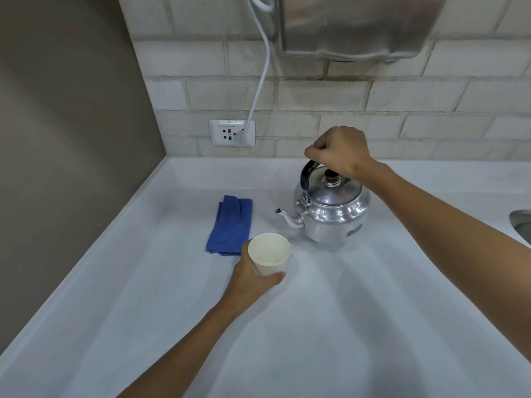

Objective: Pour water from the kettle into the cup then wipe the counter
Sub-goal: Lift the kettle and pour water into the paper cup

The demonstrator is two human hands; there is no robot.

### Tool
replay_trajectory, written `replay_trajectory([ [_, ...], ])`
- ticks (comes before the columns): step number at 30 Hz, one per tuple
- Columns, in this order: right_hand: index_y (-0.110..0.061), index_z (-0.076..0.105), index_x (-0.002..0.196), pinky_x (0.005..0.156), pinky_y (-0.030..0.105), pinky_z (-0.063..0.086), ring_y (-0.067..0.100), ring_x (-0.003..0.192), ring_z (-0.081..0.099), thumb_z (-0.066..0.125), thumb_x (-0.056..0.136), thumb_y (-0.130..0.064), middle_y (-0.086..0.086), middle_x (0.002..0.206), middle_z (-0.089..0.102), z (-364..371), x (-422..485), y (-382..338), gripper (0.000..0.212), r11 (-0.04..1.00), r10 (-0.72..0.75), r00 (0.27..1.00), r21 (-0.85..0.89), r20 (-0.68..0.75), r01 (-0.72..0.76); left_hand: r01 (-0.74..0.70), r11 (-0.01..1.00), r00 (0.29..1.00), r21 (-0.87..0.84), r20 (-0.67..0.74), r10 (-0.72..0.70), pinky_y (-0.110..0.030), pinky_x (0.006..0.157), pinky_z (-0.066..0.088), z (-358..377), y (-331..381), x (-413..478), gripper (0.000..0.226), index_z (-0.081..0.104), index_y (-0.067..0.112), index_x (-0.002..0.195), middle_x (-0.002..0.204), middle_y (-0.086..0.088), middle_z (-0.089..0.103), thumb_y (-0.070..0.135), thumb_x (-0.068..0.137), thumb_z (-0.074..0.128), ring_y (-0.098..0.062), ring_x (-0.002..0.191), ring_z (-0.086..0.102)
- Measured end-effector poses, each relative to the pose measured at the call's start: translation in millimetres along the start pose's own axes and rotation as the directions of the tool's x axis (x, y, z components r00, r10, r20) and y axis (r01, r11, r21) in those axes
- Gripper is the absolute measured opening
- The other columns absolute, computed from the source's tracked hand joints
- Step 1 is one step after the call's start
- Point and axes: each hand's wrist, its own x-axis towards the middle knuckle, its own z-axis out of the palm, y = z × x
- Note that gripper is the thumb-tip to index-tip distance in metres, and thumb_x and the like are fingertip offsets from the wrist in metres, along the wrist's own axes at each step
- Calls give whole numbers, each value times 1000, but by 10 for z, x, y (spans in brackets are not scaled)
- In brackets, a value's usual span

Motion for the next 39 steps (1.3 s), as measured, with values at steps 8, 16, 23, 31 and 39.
replay_trajectory([
  [8,-13,21,44,46,26,20,19,49,19,54,69,-20,1,41,15,-112,-107,-240,42,963,-203,978,-174,39,206,10,1000,1000,1,-29,-10,-26,84,39,60,36,-8,83,29,22,126,118,2,49,19,62,82,-18,107,48],
  [16,-15,17,43,45,22,14,19,49,16,52,67,-20,0,40,12,-145,-177,-410,43,903,-325,944,-276,61,329,12,1000,1000,5,-23,-12,-23,80,37,65,47,-11,83,28,23,126,115,5,48,20,62,82,-14,103,47],
  [23,-15,16,44,46,21,11,20,48,13,50,65,-19,-2,40,7,-217,-192,-496,40,847,-407,909,-338,85,411,8,1000,1000,3,-27,-8,-22,79,37,81,40,3,83,29,23,126,115,6,48,19,62,82,-13,103,47],
  [31,-16,21,45,47,20,8,20,50,12,50,65,-18,-2,43,5,-264,-248,-586,35,816,-457,883,-343,110,465,5,1000,1000,-14,-31,-6,-22,80,37,93,48,-6,80,30,24,123,115,7,47,18,63,82,-13,103,46],
  [39,-15,25,44,47,19,7,21,48,14,52,66,-15,4,43,17,-295,-287,-665,35,803,-464,877,-360,124,476,8,1000,999,-15,-34,-9,-21,77,39,92,50,-19,78,29,28,120,112,8,46,18,62,82,-14,101,46],
])
